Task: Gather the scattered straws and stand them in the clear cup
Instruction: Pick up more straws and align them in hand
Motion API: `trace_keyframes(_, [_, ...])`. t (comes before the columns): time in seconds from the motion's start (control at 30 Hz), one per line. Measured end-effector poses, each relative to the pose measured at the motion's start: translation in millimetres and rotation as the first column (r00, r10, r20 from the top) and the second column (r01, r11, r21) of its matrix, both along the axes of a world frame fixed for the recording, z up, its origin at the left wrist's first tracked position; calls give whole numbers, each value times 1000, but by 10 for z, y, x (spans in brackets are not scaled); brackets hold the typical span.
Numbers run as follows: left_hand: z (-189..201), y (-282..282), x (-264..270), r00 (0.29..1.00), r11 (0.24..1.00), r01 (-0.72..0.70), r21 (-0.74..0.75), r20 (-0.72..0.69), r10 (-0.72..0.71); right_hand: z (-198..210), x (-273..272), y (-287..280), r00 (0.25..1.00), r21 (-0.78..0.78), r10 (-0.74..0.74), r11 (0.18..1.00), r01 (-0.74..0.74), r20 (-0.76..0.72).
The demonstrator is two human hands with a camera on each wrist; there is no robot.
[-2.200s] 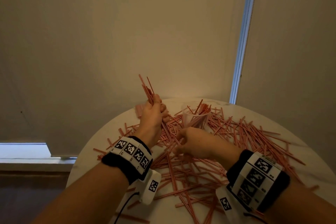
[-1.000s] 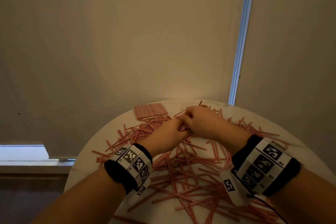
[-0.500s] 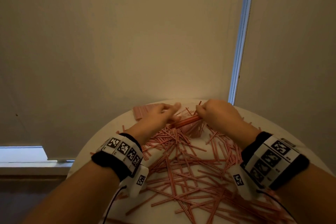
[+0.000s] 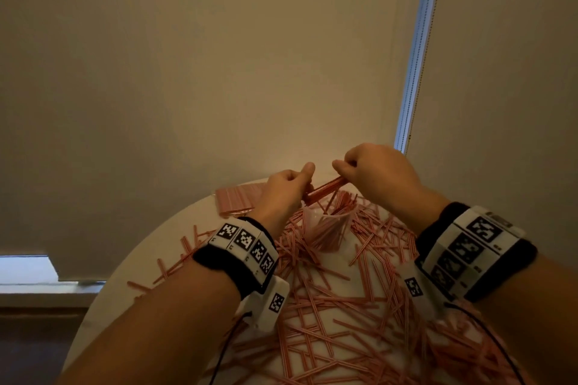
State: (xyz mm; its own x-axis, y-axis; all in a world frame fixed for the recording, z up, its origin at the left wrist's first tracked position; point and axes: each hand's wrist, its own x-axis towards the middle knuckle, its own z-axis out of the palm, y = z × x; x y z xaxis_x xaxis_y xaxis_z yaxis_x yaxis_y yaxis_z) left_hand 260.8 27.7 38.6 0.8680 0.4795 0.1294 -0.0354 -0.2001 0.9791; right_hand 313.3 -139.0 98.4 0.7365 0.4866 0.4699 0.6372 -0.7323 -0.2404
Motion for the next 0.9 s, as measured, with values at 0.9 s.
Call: trace_keyframes(0.9, [-329,298,162,825,846,427,319,-520,-220,-171,442,393,994,-520,27,851,-76,-102])
